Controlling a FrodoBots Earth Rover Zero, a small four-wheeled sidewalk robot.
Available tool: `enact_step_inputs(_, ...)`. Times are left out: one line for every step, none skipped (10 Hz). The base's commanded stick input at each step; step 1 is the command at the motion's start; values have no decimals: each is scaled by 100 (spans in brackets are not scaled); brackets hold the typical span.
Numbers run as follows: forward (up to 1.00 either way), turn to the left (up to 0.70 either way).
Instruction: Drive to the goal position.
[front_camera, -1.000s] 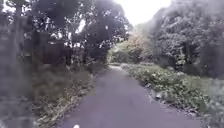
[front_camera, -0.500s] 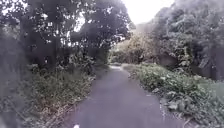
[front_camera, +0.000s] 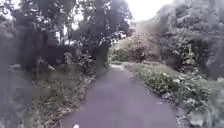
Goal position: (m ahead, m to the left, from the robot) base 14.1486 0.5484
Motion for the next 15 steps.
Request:
enact_step_inputs(85, 1)
enact_step_inputs(85, 1)
enact_step_inputs(85, 1)
enact_step_inputs(85, 1)
enact_step_inputs(85, 1)
enact_step_inputs(85, 1)
enact_step_inputs(85, 1)
enact_step_inputs(85, 1)
enact_step_inputs(85, 1)
enact_step_inputs(85, 1)
enact_step_inputs(85, 1)
enact_step_inputs(85, 1)
enact_step_inputs(85, 1)
enact_step_inputs(85, 1)
enact_step_inputs(85, 1)
